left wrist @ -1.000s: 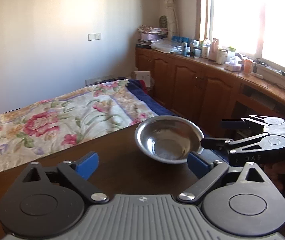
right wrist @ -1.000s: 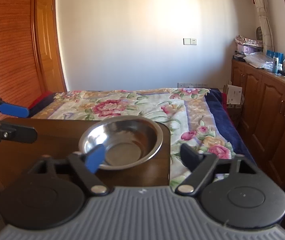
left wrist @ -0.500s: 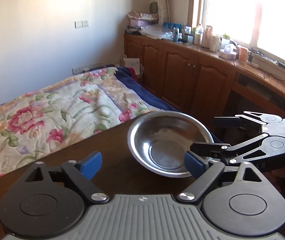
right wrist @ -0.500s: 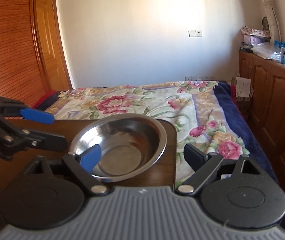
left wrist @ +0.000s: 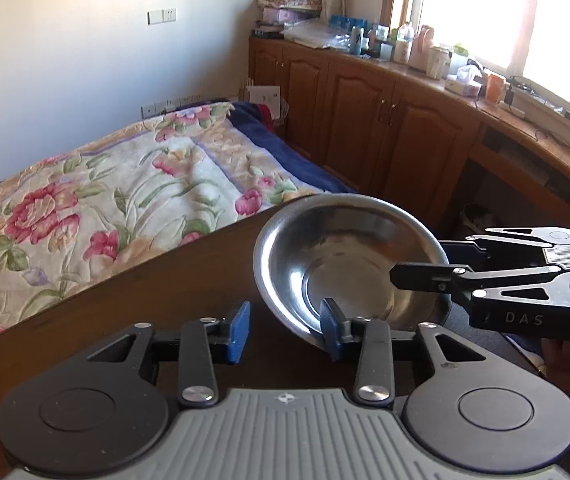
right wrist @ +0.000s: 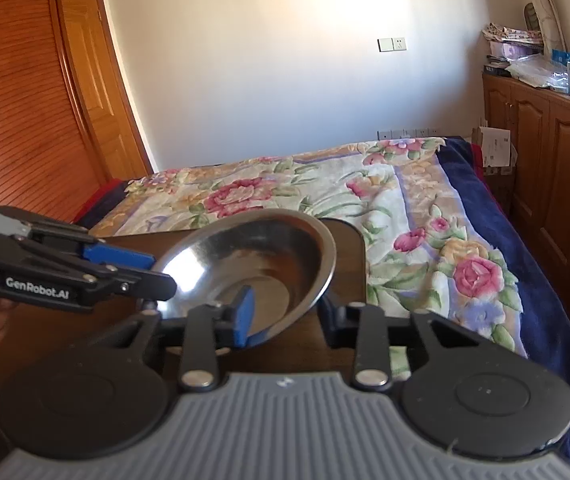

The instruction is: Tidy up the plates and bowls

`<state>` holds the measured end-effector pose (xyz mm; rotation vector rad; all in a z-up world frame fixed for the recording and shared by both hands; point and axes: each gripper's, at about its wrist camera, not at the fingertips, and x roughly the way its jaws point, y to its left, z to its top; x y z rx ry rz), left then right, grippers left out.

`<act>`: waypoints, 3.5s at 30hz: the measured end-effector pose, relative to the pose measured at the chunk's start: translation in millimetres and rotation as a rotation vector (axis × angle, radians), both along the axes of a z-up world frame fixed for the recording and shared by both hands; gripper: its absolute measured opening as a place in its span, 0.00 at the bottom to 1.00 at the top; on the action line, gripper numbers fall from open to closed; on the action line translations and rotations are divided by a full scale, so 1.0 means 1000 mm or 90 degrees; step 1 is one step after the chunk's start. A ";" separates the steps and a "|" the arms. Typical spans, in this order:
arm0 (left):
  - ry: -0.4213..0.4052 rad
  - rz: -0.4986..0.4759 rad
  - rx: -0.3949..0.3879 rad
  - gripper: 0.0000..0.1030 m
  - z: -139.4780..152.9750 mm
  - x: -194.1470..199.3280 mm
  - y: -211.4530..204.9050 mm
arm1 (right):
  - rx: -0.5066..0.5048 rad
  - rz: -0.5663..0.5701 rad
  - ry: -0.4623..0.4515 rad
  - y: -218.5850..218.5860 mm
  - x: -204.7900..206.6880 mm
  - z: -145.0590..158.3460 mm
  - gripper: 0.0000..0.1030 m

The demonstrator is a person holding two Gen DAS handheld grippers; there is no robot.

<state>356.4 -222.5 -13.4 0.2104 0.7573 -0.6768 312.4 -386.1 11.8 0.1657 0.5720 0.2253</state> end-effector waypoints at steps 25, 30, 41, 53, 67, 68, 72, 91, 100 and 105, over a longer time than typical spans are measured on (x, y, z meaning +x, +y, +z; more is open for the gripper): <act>-0.062 0.013 -0.033 0.22 0.056 -0.042 0.025 | -0.002 -0.015 -0.032 0.010 -0.021 0.045 0.20; -0.079 0.015 -0.042 0.22 0.069 -0.062 0.039 | -0.004 -0.008 -0.039 0.017 -0.033 0.055 0.20; -0.106 0.022 -0.056 0.22 0.082 -0.113 0.068 | -0.018 0.002 -0.055 0.039 -0.067 0.071 0.20; -0.119 0.026 -0.069 0.23 0.078 -0.165 0.099 | -0.043 0.014 -0.060 0.061 -0.102 0.075 0.20; -0.123 0.038 -0.081 0.23 0.069 -0.205 0.119 | -0.045 0.024 -0.061 0.078 -0.132 0.069 0.20; -0.122 0.040 -0.082 0.23 0.067 -0.208 0.120 | -0.043 0.024 -0.059 0.079 -0.133 0.068 0.20; -0.115 0.046 -0.085 0.23 0.058 -0.220 0.124 | -0.034 0.025 -0.052 0.080 -0.138 0.057 0.20; -0.076 0.056 -0.058 0.24 0.009 -0.235 0.131 | -0.029 0.025 -0.028 0.097 -0.160 0.023 0.20; -0.068 0.061 -0.054 0.24 0.002 -0.238 0.133 | -0.055 0.024 -0.029 0.103 -0.160 0.016 0.20; -0.072 0.061 -0.055 0.24 0.001 -0.240 0.132 | -0.065 0.021 -0.034 0.105 -0.162 0.017 0.20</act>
